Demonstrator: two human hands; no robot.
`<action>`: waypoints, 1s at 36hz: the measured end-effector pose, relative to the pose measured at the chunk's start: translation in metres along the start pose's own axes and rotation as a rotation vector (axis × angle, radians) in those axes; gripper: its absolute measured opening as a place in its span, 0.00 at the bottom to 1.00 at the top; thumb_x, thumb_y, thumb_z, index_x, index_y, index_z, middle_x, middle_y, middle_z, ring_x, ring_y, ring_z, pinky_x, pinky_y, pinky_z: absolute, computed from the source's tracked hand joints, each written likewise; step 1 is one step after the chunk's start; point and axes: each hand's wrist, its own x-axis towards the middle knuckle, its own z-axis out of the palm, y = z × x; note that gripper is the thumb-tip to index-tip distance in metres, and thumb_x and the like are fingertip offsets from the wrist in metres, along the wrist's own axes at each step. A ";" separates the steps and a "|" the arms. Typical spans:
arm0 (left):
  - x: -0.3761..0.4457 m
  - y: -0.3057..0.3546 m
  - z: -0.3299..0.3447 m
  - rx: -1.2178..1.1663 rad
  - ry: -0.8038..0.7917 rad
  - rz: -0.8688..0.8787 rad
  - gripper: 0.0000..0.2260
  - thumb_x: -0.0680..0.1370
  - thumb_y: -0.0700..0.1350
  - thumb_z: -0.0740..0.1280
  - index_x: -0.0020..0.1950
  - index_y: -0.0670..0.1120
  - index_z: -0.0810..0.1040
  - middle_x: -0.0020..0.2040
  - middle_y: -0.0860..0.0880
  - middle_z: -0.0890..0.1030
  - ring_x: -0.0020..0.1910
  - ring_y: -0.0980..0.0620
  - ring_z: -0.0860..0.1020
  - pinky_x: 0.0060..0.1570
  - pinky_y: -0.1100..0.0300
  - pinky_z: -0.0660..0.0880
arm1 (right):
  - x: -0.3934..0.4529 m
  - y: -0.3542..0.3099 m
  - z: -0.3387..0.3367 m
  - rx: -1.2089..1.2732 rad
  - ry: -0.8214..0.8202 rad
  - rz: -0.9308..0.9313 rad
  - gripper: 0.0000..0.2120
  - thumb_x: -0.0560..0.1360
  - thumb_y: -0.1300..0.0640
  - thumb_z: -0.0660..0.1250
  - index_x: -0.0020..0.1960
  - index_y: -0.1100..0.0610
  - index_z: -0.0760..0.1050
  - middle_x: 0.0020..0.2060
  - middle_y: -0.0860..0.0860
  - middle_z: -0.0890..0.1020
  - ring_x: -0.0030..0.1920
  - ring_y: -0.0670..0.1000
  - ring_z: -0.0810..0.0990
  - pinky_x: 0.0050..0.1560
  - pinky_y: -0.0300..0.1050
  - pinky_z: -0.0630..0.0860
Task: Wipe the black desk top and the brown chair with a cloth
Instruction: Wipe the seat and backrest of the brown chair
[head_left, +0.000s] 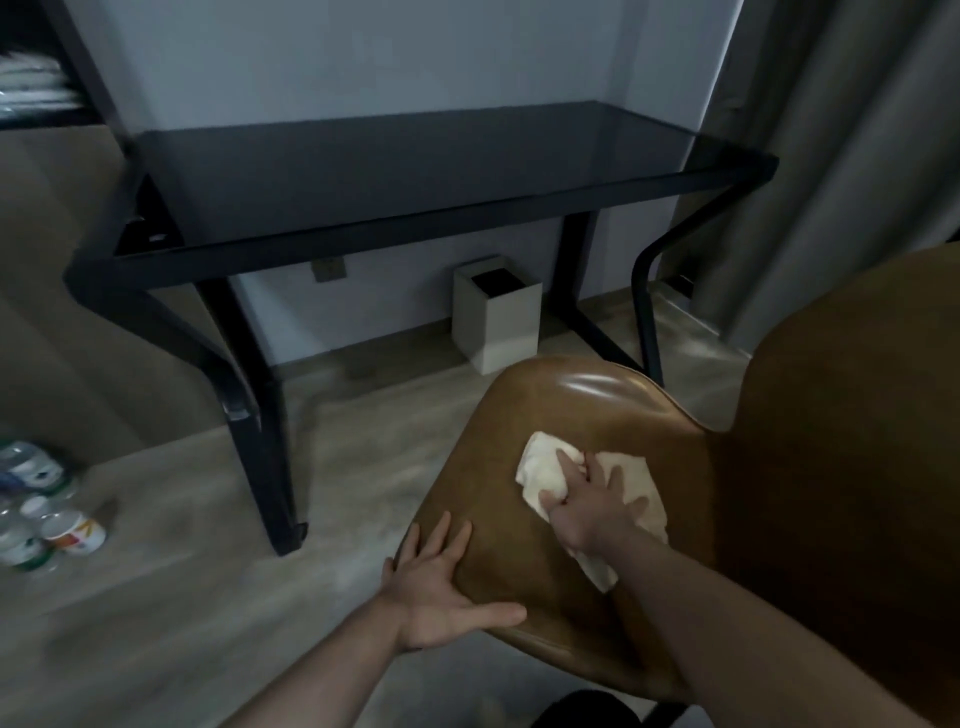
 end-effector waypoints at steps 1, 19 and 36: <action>0.001 -0.001 0.000 -0.001 -0.002 0.002 0.63 0.54 0.86 0.61 0.82 0.64 0.42 0.82 0.61 0.37 0.81 0.46 0.35 0.79 0.39 0.42 | 0.010 -0.003 -0.004 0.002 0.010 0.003 0.31 0.82 0.36 0.50 0.81 0.37 0.41 0.82 0.46 0.40 0.80 0.63 0.36 0.73 0.72 0.37; 0.000 -0.001 0.001 -0.066 0.022 0.007 0.61 0.56 0.85 0.63 0.82 0.64 0.43 0.81 0.62 0.37 0.81 0.47 0.34 0.78 0.39 0.39 | 0.022 -0.007 -0.016 -0.101 0.042 -0.045 0.32 0.82 0.36 0.50 0.81 0.40 0.41 0.82 0.48 0.43 0.80 0.62 0.40 0.75 0.72 0.42; -0.041 0.007 0.023 -0.317 0.261 -0.163 0.79 0.44 0.87 0.62 0.83 0.44 0.42 0.83 0.48 0.43 0.82 0.46 0.42 0.80 0.49 0.50 | -0.084 -0.015 0.031 -0.102 -0.168 -0.101 0.33 0.80 0.35 0.55 0.81 0.35 0.44 0.82 0.45 0.43 0.81 0.59 0.38 0.75 0.71 0.42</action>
